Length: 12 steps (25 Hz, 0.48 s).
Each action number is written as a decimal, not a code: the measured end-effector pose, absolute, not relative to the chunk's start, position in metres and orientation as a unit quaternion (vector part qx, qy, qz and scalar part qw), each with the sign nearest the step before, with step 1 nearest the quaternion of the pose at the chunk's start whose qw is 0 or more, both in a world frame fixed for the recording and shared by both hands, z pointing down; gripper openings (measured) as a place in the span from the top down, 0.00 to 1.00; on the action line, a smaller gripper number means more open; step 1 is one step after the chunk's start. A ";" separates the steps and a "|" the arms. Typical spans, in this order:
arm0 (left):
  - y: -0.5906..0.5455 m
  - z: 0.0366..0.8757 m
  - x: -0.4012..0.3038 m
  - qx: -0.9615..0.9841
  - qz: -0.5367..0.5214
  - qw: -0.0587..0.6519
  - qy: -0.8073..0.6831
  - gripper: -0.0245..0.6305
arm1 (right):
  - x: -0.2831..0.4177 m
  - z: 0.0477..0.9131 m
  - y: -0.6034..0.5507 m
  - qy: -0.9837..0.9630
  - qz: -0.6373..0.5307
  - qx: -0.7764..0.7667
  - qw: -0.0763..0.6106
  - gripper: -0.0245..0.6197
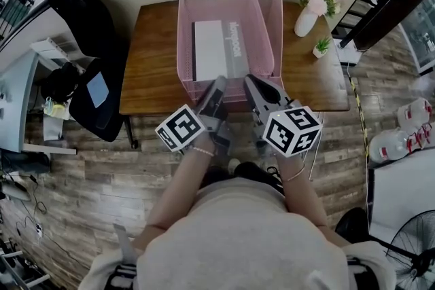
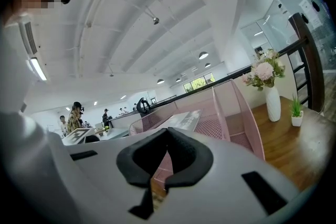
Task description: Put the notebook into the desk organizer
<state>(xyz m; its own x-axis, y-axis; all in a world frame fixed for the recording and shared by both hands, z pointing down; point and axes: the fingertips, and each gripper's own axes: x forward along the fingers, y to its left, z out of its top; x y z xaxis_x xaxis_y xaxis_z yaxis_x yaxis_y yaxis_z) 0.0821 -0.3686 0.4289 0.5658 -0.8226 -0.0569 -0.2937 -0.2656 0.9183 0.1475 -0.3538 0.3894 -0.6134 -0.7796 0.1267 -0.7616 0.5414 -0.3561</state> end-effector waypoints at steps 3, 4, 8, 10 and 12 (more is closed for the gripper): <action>-0.375 0.431 0.079 0.740 -0.278 0.479 -0.381 0.83 | 0.145 0.389 -0.356 0.880 -0.190 -0.434 0.023 0.97; -0.376 0.431 0.078 0.740 -0.278 0.479 -0.382 0.83 | 0.145 0.390 -0.356 0.881 -0.190 -0.433 0.022 0.97; -0.377 0.430 0.077 0.739 -0.282 0.479 -0.380 0.83 | 0.145 0.392 -0.356 0.881 -0.190 -0.433 0.020 0.97; -0.377 0.431 0.078 0.739 -0.284 0.478 -0.381 0.82 | 0.146 0.393 -0.355 0.883 -0.189 -0.430 0.020 0.97; -0.377 0.430 0.078 0.740 -0.283 0.477 -0.381 0.82 | 0.146 0.393 -0.353 0.886 -0.185 -0.425 0.018 0.97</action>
